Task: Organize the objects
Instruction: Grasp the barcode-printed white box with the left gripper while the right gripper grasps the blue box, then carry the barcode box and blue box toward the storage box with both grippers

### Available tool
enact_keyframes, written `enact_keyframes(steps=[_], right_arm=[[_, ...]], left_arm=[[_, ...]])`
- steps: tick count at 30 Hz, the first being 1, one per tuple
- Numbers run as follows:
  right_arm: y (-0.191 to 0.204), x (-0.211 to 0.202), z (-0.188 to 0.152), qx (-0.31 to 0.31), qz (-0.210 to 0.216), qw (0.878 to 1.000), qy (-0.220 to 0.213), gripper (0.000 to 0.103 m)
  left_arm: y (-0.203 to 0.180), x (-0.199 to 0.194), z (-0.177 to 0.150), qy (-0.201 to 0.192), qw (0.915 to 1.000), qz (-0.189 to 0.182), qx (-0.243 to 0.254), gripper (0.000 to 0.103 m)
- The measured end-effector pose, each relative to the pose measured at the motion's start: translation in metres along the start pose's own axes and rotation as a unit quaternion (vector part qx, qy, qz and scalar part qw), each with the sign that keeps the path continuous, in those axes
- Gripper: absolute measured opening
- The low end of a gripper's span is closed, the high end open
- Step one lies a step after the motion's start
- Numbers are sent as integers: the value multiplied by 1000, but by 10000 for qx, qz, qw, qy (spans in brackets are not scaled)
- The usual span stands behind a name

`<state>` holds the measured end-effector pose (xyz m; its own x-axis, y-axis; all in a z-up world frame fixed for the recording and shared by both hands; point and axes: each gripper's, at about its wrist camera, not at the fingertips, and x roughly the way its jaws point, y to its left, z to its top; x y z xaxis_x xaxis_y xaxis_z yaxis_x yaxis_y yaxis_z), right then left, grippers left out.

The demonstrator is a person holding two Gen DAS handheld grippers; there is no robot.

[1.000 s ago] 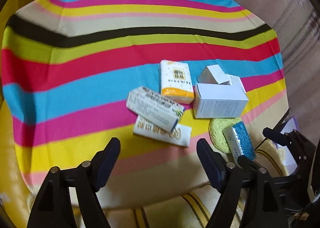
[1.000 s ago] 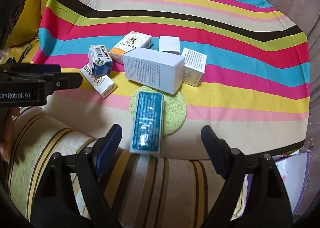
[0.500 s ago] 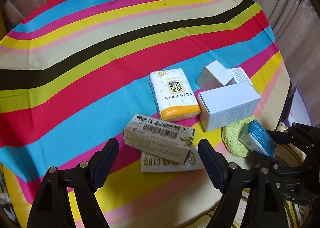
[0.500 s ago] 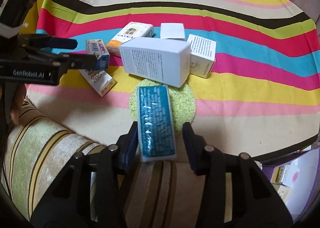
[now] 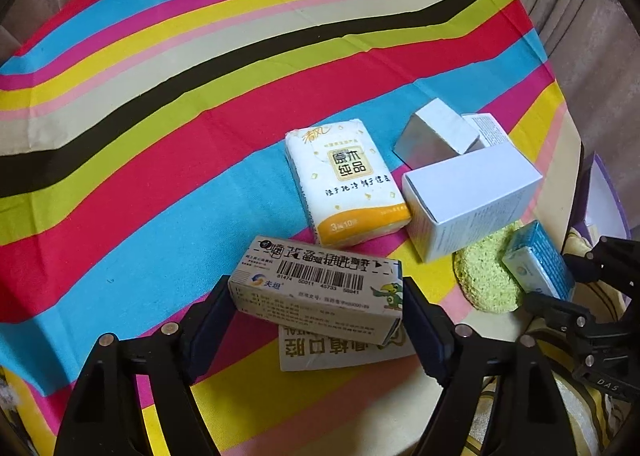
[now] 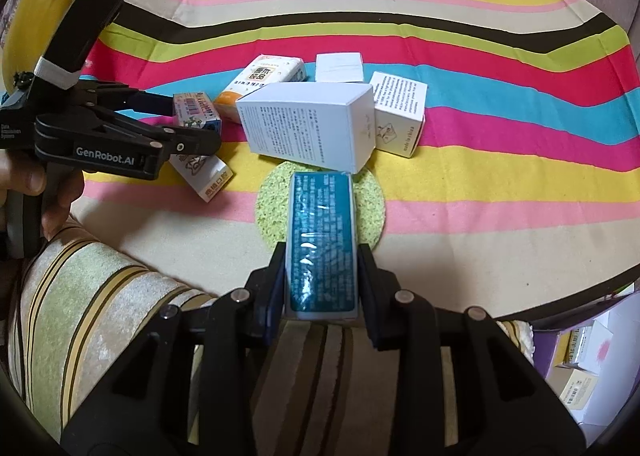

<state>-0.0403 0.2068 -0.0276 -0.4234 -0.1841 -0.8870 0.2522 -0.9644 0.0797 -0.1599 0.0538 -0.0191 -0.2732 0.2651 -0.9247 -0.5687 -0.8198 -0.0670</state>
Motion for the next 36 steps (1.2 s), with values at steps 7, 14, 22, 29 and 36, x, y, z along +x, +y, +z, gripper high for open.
enact_keyframes(steps=[7,14,22,29,36], right_arm=[[-3,-5,-1,57,-48,9999,-140,37],[-7,-13,-3,168,-109,9994,-286,37],[-16,-21,-1,367,-139,9984,-411,37],[-22,-22,0,540,-238,9975,-386,37],[-25,-23,-3,631,-352,9968,-339,37]], left_arm=[[-20,-28,-10,-202,9995,252,34,80],[-46,-66,-24,-550,9973,359,-319,80],[-63,-78,-33,-802,9959,220,-347,80],[-65,-70,-34,-858,9953,-35,-442,80],[-73,-63,-34,-867,9950,-70,-486,80]])
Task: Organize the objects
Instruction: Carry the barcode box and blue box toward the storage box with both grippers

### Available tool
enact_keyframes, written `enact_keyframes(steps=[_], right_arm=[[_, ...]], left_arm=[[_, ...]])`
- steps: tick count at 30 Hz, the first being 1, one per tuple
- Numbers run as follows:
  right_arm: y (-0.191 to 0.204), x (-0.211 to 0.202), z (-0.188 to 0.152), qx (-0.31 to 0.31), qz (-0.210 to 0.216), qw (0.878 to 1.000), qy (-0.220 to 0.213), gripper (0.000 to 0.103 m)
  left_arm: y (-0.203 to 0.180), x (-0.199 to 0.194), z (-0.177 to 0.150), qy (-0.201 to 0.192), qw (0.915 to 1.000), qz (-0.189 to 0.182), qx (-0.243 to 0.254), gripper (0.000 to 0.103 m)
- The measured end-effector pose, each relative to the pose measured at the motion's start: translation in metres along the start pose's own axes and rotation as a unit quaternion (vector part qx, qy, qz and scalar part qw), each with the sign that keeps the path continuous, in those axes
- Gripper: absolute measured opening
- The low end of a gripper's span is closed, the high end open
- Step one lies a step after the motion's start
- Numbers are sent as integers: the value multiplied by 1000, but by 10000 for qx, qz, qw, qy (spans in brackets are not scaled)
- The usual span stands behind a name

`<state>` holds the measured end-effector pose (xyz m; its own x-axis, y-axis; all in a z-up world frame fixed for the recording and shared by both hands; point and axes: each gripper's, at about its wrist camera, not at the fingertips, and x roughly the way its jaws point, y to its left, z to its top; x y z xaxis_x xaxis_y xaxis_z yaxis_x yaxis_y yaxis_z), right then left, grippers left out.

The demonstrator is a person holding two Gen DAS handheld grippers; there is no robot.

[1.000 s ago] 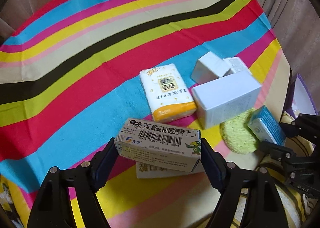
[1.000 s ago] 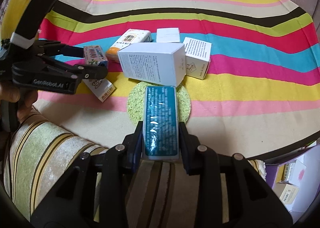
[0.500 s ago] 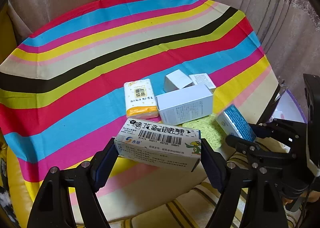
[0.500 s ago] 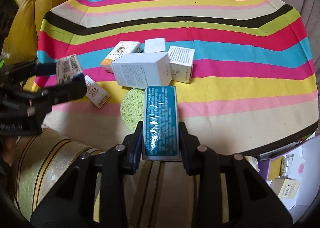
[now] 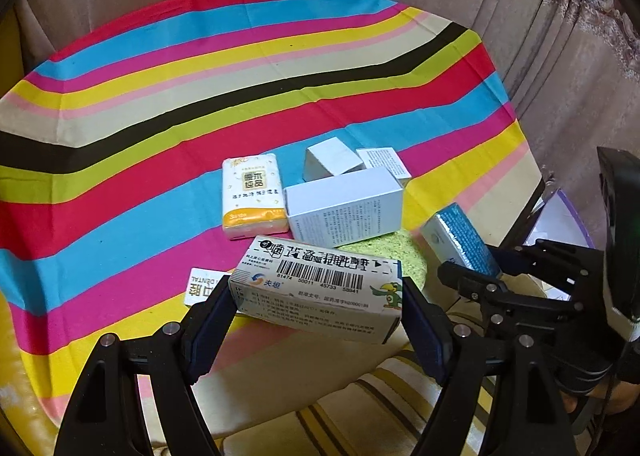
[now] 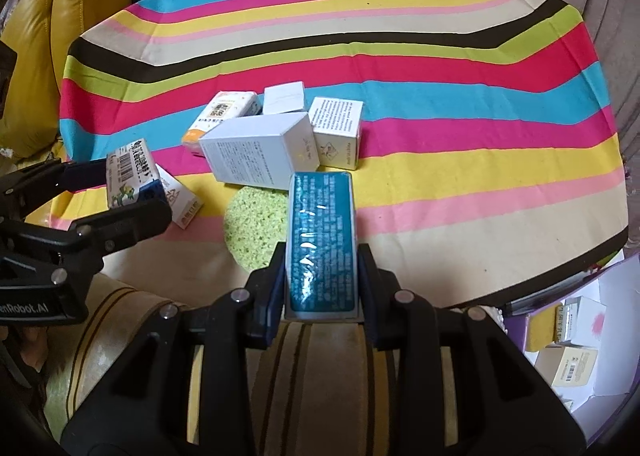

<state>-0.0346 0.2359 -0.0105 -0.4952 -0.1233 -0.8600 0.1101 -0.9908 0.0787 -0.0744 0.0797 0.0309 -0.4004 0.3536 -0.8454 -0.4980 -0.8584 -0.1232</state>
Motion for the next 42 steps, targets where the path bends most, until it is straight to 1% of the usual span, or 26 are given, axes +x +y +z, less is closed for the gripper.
enact_keyframes(steps=[8,12,14,17,23,27,31,37,42], right_arm=[[-24,-25,-17,200,-53,9998,-83,37],[-41,-42,-26,276,-120,9994,-148,37],[-50,-51,-30,315,-181,9992,-185,37],[-64,-62,-38,353,-274,9988,-223,37],[-89,-79,-60,521,-340,9978,-239,37],[-111,-92,-72,649,-466,9964,-286,37],[-134,-98,-85,793,-657,9944,-222,37],[-165,-102,-102,1031,-862,9908,-125,37],[-184,-103,-109,1169,-1073,9873,-91,37]], left_arm=[[-40,-7,-11,-53,9999,-100,76,80],[-63,-14,-13,-118,9997,-218,55,80],[-76,-16,-14,-150,9994,-280,119,80],[-93,-17,-15,-152,9993,-268,233,80],[-120,-21,-16,-117,9991,-290,289,80],[-144,-23,-17,-112,9981,-361,483,80],[-167,-20,-17,-65,9966,-457,687,80],[-201,-9,-19,98,9930,-591,1015,80],[-229,-1,-20,224,9888,-683,1307,80]])
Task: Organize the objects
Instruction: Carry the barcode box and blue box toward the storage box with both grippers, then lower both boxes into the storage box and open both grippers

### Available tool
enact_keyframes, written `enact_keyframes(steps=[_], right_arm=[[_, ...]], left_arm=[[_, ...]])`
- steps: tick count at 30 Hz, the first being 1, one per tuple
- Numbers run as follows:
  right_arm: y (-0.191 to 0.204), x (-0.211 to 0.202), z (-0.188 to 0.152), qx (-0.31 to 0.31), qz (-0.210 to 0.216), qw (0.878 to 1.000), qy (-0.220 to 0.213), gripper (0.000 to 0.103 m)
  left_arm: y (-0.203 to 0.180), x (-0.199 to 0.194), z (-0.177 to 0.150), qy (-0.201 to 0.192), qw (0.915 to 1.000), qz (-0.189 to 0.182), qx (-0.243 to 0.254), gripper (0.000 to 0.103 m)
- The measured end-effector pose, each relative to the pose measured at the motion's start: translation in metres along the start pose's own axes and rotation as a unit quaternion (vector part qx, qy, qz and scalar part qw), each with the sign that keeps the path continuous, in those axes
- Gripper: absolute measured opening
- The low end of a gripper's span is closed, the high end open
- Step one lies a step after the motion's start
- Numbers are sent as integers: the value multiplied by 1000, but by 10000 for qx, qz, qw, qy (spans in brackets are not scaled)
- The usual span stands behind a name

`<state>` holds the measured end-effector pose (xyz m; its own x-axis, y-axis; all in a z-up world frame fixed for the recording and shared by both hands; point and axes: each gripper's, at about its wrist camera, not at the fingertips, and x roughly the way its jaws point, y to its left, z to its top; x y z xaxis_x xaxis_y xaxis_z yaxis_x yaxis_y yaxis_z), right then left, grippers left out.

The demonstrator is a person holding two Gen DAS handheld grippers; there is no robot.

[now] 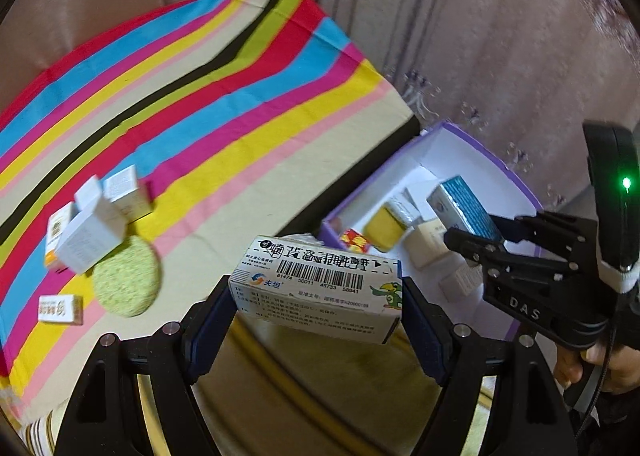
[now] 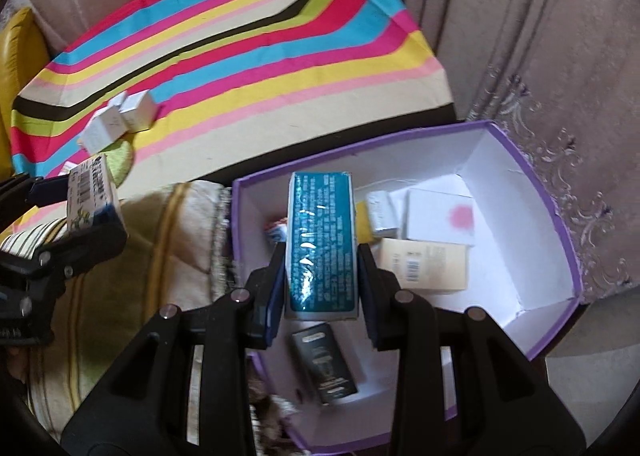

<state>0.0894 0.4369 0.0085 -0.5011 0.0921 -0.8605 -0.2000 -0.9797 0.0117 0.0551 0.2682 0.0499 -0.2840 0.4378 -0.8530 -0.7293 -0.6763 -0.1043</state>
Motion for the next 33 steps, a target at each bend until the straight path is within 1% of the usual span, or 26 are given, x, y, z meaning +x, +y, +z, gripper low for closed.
enact_keyframes(steps=[8,16,18,19,20,21,22,23,26,31,33], right_arm=[[-21,0,2,216,-230,9995,-19,37],[-32,-1,0,397,-316,9987,-16,37],[-34,-2,0,449,-360,9983,-10,38],[-36,-2,0,488,-394,9980,-10,42],[-38,-2,0,517,-414,9978,-6,49],[-39,-2,1,557,-449,9974,-3,54],[-41,-2,1,590,-475,9971,-10,63],[-42,-3,2,601,-490,9970,-34,68],[-41,-5,2,586,-508,9969,-88,72],[-37,-8,4,559,-364,9977,-145,74],[-34,-8,4,535,-310,9980,-148,76]], left_arm=[[-36,18,11,198,9988,-238,391,80],[-52,34,17,427,9966,-529,469,80],[-54,36,18,434,9963,-577,463,80],[-55,36,19,438,9962,-605,457,80],[-55,36,19,451,9958,-669,425,81],[-54,36,19,459,9955,-731,386,82],[-53,37,19,467,9951,-802,348,82],[-53,37,19,472,9949,-832,324,82],[-51,36,19,445,9957,-768,268,83],[-41,31,18,384,9970,-664,53,83],[-35,30,18,356,9969,-699,-17,83]])
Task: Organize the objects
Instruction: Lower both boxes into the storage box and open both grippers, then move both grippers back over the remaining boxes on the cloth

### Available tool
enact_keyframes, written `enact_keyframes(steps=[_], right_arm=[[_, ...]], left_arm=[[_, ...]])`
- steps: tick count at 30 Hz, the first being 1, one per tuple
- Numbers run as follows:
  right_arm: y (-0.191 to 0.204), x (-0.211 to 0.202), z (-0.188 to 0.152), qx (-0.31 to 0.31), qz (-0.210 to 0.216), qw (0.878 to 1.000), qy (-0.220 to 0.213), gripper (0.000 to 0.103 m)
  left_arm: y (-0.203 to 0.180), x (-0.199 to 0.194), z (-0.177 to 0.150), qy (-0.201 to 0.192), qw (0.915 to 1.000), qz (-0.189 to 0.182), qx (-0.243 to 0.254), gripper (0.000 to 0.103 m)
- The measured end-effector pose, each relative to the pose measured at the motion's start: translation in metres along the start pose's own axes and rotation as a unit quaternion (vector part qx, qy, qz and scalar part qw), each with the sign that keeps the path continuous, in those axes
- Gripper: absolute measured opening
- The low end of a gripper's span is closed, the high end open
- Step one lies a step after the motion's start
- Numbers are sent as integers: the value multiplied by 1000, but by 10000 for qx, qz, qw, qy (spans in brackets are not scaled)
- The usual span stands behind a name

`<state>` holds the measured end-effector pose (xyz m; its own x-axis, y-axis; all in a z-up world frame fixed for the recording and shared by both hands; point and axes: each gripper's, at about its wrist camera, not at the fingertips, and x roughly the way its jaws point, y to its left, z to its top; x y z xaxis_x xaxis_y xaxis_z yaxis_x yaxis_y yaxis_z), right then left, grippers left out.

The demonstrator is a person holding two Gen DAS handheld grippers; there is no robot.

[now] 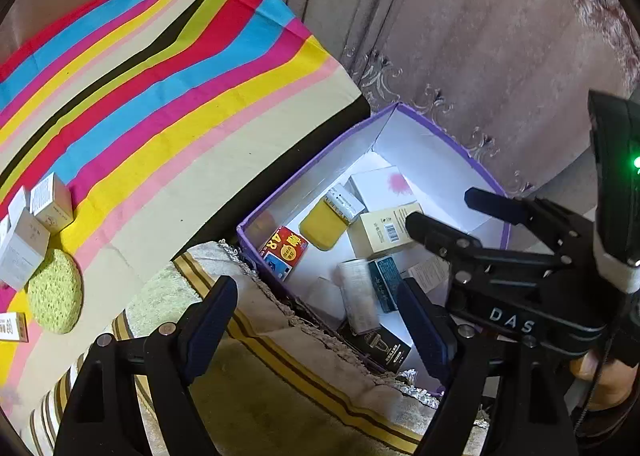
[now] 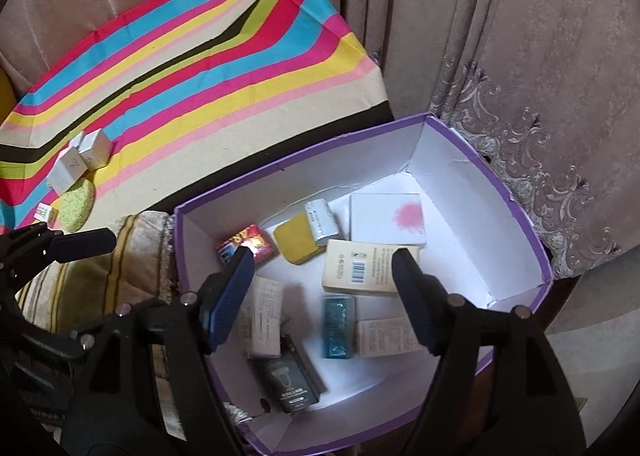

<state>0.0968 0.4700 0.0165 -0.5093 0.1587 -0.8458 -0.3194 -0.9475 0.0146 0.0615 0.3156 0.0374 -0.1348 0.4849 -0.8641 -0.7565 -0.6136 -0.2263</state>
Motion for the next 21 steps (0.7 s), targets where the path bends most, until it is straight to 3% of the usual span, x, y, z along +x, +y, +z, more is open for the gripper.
enact_keyframes(steps=[10,21], right_arm=[[20,-1,1,-147,203,9997,23,76],[73,-1,-3,-619,582,9963,110,76]], left_arm=[[32,-14,-4,-169,9986,133,-477,83],[70,-37,-15,-379,9949,241,-907,83]])
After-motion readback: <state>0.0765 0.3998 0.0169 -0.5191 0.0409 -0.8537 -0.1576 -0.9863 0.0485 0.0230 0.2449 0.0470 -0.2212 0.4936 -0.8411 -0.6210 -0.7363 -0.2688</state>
